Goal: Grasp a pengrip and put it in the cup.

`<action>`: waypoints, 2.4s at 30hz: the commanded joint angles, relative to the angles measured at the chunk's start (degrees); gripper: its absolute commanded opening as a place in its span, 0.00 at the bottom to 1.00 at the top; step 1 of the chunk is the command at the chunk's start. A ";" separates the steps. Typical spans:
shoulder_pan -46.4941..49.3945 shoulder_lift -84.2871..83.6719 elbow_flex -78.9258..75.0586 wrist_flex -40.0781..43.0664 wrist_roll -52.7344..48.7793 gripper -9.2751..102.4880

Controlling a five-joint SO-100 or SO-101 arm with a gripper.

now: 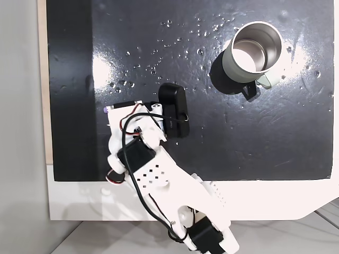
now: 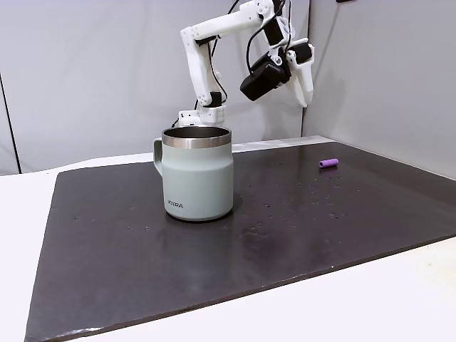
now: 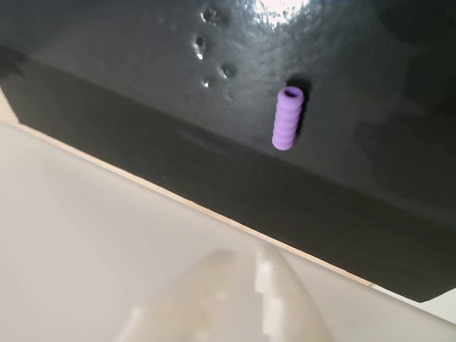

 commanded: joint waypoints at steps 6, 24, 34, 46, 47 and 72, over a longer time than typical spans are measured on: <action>-3.60 -13.10 -12.30 1.23 9.84 0.30; -7.47 -39.02 -30.06 7.21 15.38 0.32; -8.88 -50.10 -37.88 8.88 15.47 0.32; -10.02 -55.37 -40.34 9.84 15.21 0.26; -9.93 -55.37 -40.25 9.84 15.03 0.24; 1.58 -39.64 -38.67 18.02 2.20 0.08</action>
